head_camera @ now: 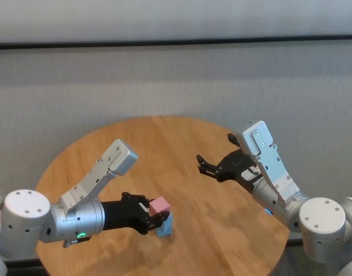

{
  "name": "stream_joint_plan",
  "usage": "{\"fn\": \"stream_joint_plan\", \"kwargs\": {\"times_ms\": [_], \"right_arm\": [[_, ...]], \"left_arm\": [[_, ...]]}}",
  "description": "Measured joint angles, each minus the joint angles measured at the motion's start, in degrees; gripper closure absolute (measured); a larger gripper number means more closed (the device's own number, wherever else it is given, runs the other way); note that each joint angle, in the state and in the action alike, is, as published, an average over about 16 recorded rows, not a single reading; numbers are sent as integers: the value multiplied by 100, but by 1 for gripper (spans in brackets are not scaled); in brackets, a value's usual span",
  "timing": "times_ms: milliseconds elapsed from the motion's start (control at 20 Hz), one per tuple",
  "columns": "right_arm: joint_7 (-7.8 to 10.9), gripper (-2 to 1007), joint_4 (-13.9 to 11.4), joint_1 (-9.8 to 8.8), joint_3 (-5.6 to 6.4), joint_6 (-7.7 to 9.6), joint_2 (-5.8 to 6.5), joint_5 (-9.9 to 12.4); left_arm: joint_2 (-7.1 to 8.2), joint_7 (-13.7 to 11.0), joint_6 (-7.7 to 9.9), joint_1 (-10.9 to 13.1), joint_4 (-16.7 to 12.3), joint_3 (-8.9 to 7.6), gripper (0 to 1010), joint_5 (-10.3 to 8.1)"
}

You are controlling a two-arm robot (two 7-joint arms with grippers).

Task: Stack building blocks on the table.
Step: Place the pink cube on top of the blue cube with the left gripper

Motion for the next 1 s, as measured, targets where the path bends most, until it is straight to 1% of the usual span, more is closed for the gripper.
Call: {"fn": "stream_joint_plan", "kwargs": {"times_ms": [550,1000], "right_arm": [[0,1,0,0,0,0,0,0],[0,1,0,0,0,0,0,0]], "left_arm": [[-7,62,-85,-157,159,187,615,-34],[-2,135,-118,-229,251,280,615,-101]]}}
